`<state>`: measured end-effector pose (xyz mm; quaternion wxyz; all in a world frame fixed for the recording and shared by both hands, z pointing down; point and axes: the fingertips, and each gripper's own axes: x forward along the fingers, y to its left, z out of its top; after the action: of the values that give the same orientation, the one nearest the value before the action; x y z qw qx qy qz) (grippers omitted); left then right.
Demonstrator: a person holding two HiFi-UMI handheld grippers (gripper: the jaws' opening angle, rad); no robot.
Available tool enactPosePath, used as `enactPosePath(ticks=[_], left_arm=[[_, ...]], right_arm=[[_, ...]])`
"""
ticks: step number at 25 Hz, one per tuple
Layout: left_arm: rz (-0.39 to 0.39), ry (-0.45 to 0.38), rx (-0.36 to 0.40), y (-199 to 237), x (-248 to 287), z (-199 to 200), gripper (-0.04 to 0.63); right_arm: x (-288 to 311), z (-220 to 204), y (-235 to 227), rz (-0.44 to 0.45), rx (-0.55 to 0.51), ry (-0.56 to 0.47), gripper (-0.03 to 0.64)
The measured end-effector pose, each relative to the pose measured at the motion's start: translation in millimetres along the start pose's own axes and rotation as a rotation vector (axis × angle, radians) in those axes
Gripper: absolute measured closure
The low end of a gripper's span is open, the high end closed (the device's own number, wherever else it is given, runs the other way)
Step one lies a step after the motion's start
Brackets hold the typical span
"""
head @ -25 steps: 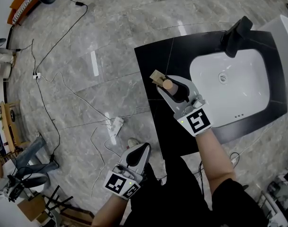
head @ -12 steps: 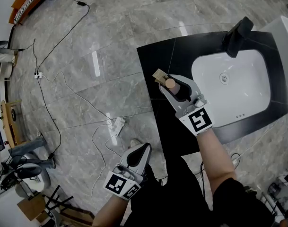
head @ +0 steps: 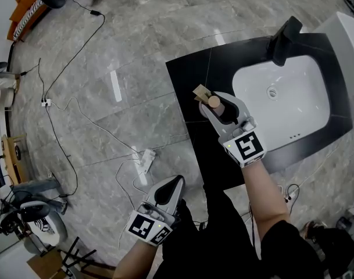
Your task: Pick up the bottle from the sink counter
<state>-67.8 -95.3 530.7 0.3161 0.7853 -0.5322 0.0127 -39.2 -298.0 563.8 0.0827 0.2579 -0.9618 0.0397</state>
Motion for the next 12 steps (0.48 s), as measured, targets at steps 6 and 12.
enactPosePath(ticks=[6,12], left_arm=[[-0.013,-0.003,0.015,4.4,-7.9,5.9,0.592],[-0.052,-0.011,0.061,1.4,-11.0,19.3,0.592]], right_arm=[[-10.4,13.3,2.9,-0.028,-0.016,-0.003,0.482],[-23.8,21.4,7.5,-0.063,-0.021,0.010,0.482]])
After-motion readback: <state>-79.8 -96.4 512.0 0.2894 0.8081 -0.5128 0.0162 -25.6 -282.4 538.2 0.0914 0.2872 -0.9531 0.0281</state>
